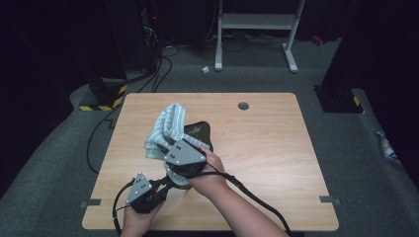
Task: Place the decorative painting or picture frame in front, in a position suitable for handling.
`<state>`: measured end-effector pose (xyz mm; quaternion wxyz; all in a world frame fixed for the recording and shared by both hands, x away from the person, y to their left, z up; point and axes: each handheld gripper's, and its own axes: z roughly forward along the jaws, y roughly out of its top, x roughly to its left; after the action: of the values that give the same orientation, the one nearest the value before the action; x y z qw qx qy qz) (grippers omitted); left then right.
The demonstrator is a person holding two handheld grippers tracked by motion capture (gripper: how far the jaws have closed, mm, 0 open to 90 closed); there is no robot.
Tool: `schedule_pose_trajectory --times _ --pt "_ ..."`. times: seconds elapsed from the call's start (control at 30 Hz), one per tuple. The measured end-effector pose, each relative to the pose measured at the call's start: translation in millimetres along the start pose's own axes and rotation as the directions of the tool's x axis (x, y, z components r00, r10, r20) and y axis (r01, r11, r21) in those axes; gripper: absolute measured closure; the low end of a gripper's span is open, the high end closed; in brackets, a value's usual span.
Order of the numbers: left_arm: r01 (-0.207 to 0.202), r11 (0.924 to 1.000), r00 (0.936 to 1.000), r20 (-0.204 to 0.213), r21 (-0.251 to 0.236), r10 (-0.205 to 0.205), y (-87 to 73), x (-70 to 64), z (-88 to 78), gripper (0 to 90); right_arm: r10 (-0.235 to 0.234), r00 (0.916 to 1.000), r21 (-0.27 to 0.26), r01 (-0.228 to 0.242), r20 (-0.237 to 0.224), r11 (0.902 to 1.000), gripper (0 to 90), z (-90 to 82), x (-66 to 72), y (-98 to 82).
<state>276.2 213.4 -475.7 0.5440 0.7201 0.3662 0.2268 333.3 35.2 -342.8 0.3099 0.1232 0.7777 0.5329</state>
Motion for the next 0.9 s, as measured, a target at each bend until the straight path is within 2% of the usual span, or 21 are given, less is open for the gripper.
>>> schedule_pose_trajectory --times 0.13,0.3,0.5,0.63,0.67,0.7,0.77,0.9 --pt "0.0 1.0 1.0 0.001 0.0 0.0 -0.4 0.2 -0.3 77.2 0.083 0.9965 -0.018 -0.083 0.012 0.9964 74.5 -0.5 -21.5 1.3" --pt "0.0 1.0 1.0 0.002 -0.001 0.0 -0.7 0.1 -0.8 77.1 0.199 0.9799 -0.009 -0.199 0.013 0.98 74.6 0.5 -52.6 -3.6" --pt "-0.008 1.0 1.0 0.005 0.004 0.008 -1.1 1.1 -2.0 76.9 0.264 0.9628 0.028 -0.266 0.057 0.9636 74.6 3.1 -77.3 -17.8" --pt "-0.007 1.0 0.9999 0.009 0.004 0.007 -1.4 2.2 -2.9 76.8 0.308 0.9467 0.056 -0.314 0.095 0.9478 74.6 6.0 -92.0 -36.4" --pt "-0.008 1.0 0.9999 0.008 0.002 0.008 -1.3 2.3 -3.0 76.9 0.332 0.9369 0.061 -0.34 0.109 0.9384 74.6 6.6 -98.0 -45.1" --pt "-0.008 1.0 0.9999 0.008 0.003 0.008 -1.0 2.1 -3.1 76.9 0.34 0.9333 0.063 -0.349 0.114 0.9351 74.6 6.6 -99.9 -47.9" --pt "-0.009 1.0 0.9999 0.009 0.001 0.009 -1.1 1.7 -3.0 76.9 0.374 0.9178 0.063 -0.385 0.133 0.9209 74.6 5.2 -109.0 -59.7" --pt "-0.01 1.0 0.9999 0.01 0.003 0.009 -1.1 2.4 -3.4 76.9 0.394 0.9038 0.076 -0.411 0.166 0.9087 74.6 3.9 -118.0 -73.2"
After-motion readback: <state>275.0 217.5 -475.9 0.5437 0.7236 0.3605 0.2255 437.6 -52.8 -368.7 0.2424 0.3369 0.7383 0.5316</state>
